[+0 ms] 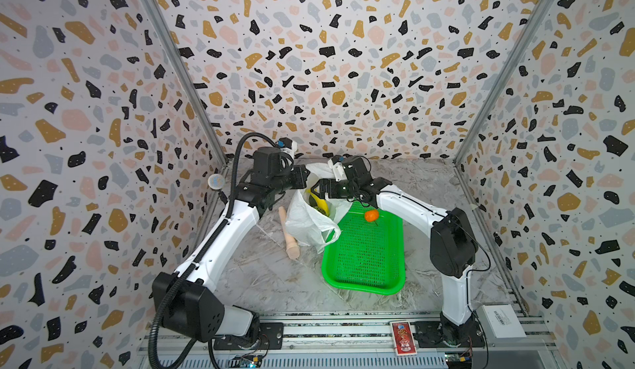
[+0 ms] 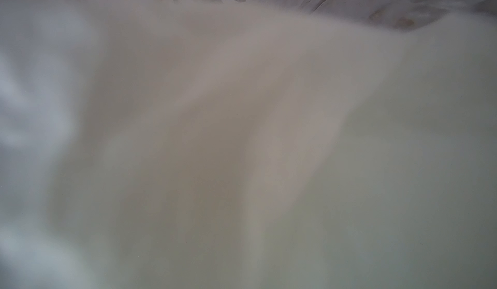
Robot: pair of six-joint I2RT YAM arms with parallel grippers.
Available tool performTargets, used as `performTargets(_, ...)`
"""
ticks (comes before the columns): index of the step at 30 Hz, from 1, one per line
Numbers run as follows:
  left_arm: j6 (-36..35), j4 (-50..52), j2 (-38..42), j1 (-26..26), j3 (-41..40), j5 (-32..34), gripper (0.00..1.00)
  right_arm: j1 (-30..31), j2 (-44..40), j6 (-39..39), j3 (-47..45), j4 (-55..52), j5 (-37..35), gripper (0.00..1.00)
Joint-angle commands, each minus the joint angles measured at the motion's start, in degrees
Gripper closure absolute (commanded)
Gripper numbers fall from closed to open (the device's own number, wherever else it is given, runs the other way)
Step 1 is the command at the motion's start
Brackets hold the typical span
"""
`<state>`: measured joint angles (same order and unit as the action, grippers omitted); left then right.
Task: Place the fruits into the plastic bag
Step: Place the fruit in the plastic bag, then pick up the fruit from the bin.
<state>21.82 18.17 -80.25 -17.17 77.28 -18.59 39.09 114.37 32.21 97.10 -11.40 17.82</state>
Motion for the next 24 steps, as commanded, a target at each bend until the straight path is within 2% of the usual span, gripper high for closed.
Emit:
performTargets(1, -0.51, -1.39, 1.23, -0.32, 0.23, 0.00, 1.00, -0.81, -5.70, -2.46, -0.33, -3.29, -5.90, 0.01)
performTargets(7, -0.80, -1.16, 0.93, -0.32, 0.35, 0.42, 1.00, -1.50, -14.82, -7.42, -6.18, -3.69, -13.76, 0.01)
performTargets(12, -0.75, -1.31, 0.56, -0.31, 0.01, 0.69, 1.00, -4.09, -27.52, -10.47, -16.45, 2.58, -5.45, 0.01)
performTargets(19, -0.86, -1.29, -0.34, -0.32, 0.43, 1.08, 1.00, -8.81, -43.98, -9.21, -33.96, 8.71, 3.00, 0.01)
performTargets(24, -0.73, -1.30, -0.95, -0.32, 0.90, 1.23, 1.00, -10.19, -44.75, -7.02, -37.21, 1.83, -5.69, 0.01)
